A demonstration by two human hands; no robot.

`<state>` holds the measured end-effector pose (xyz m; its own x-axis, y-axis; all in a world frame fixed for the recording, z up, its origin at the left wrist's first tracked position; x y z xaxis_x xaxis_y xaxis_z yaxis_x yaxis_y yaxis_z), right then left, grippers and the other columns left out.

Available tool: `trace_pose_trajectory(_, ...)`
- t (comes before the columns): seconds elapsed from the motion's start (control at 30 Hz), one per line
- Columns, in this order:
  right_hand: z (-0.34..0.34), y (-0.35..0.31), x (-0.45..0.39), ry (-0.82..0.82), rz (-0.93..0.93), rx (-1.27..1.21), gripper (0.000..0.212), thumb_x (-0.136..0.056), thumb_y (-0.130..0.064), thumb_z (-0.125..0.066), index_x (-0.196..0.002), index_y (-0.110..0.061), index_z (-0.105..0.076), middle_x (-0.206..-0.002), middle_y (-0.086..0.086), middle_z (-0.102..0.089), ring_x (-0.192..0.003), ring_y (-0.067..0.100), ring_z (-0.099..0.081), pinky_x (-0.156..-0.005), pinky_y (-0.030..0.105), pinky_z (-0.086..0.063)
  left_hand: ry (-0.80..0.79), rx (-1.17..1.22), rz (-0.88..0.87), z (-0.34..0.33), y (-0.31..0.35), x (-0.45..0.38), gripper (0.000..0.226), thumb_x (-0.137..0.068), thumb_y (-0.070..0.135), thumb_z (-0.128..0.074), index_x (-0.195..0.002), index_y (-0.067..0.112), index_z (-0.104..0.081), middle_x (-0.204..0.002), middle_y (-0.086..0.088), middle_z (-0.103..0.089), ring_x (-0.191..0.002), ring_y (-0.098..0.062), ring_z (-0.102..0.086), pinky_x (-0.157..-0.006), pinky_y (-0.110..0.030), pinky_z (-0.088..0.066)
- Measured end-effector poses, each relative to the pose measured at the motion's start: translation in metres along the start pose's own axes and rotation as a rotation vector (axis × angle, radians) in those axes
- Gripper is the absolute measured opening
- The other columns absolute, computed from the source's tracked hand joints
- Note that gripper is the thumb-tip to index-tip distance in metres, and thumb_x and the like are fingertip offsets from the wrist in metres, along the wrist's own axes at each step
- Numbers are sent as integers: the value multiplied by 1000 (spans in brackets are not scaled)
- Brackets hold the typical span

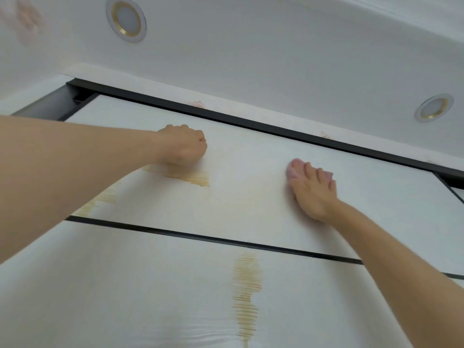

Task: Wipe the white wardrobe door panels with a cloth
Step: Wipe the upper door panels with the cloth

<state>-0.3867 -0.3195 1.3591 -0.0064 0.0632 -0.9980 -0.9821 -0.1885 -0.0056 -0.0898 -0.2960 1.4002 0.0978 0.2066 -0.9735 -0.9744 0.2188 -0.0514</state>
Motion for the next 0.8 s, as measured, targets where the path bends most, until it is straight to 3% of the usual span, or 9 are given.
trace_pose_trajectory(0.07,-22,-55,25,-17,258,110,68,-88,-48,2,-149,-27,-19,-150,1,-28,-139,37,-26,-118,55,-16,0,4,0,0,1,-1,44,-104,33,-26,-144,27,-44,-140,-11,-45,-126,-36,-42,-97,-39,-36)
trace_pose_trajectory(0.17,-38,-153,101,-188,795,101,60,-99,-42,-8,-157,-25,-11,-156,-2,-18,-147,32,-10,-124,52,1,6,-5,11,2,2,-1,45,-105,29,-24,-144,24,-45,-141,-13,-46,-126,-37,-43,-100,-39,-34)
trace_pose_trajectory(0.27,-21,-158,104,-298,962,78,53,-105,-38,-15,-158,-35,-12,-160,-9,-16,-150,21,-3,-122,50,13,-18,-16,14,10,3,0,45,-106,22,-24,-144,21,-49,-147,-10,-47,-132,-33,-44,-106,-36,-33)
trace_pose_trajectory(0.33,-15,-115,43,-269,756,133,61,-99,-45,-8,-160,-42,-1,-166,-13,-7,-154,15,1,-122,48,10,-63,-1,0,10,-1,3,45,-107,18,-24,-143,20,-50,-149,-7,-46,-131,-28,-43,-104,-32,-32)
trace_pose_trajectory(0.47,10,1,-75,0,-27,29,51,-81,-36,-12,-124,-24,-37,-134,3,-44,-125,35,-38,-111,53,-21,-77,12,-2,5,-1,5,46,-106,14,-23,-144,18,-47,-147,-9,-44,-123,-28,-44,-101,-35,-34)
trace_pose_trajectory(0.53,6,-1,-97,59,-172,-22,43,-87,-30,-13,-120,-17,-37,-135,8,-43,-128,39,-35,-114,55,-20,-39,12,7,5,-2,4,46,-106,12,-24,-147,17,-43,-149,-8,-42,-133,-31,-41,-105,-34,-33)
trace_pose_trajectory(0.6,-9,-52,-96,13,-5,-51,41,-100,-32,-13,-131,-16,-36,-141,9,-40,-136,40,-31,-116,56,-18,-23,28,-8,3,-3,1,46,-106,17,-23,-148,23,-41,-149,-8,-42,-134,-31,-40,-105,-36,-33)
trace_pose_trajectory(0.73,-34,-178,-13,-137,777,17,34,-106,-33,-13,-127,-26,-39,-122,-1,-41,-116,22,-32,-111,41,-21,32,41,-32,3,-14,-4,49,-106,31,-25,-154,27,-31,-156,-5,-38,-141,-28,-37,-112,-37,-31)
trace_pose_trajectory(0.8,-26,-170,-16,-176,857,14,29,-102,-31,-16,-120,-28,-39,-114,-6,-42,-112,19,-36,-111,37,-23,16,42,-45,3,-18,-6,48,-106,30,-25,-154,25,-31,-157,-4,-39,-142,-26,-37,-113,-36,-31)
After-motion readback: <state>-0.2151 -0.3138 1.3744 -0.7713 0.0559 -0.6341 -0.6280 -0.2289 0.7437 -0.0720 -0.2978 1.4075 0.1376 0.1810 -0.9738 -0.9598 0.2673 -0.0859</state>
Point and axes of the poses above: each hand's wrist, its own x-axis away from the middle knuckle, its own z-axis out of the back of the hand, y = z × x, the point moved 6 cm from there along -x, towards the middle knuckle
